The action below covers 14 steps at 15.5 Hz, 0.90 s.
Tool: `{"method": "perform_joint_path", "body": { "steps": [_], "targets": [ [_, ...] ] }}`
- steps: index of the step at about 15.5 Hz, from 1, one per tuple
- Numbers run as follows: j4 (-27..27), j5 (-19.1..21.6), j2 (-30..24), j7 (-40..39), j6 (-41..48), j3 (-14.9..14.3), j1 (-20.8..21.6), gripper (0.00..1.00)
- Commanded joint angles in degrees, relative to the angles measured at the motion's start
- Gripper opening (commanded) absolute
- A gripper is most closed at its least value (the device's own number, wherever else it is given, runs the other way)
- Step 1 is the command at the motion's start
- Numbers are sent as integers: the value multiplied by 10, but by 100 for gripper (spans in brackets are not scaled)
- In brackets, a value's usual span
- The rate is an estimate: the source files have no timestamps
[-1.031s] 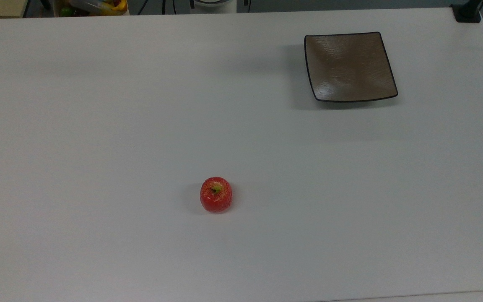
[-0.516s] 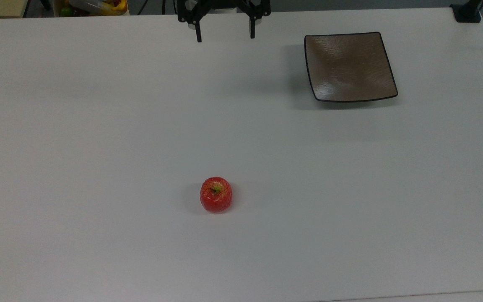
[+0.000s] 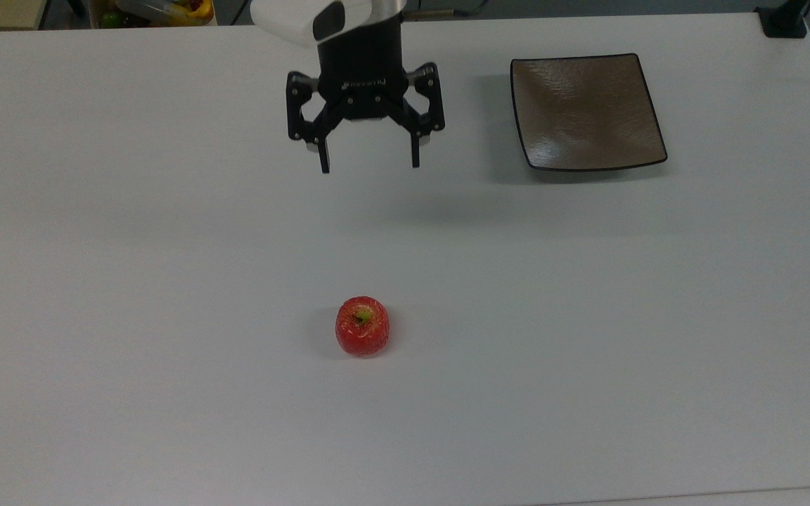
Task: Apples placed on a ceramic plate
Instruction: 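Lower the open gripper down over the red apple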
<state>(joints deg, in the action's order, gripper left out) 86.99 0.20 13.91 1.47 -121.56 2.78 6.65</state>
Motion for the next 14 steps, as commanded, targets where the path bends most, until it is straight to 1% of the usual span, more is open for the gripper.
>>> {"method": "perform_joint_path", "body": {
  "steps": [1, 5, 7, 10, 14],
  "targets": [
    [-39, -15, 75, -2, -66, -3, -1, 100],
    [-39, -28, 127, 0, -134, -4, -1, 100],
    [-39, -33, 150, -1, -153, -8, -1, 100],
    [-39, -49, 180, 1, -191, -8, -1, 100],
    [-40, -59, 212, 3, -227, -9, -1, 100]
  ]
}}
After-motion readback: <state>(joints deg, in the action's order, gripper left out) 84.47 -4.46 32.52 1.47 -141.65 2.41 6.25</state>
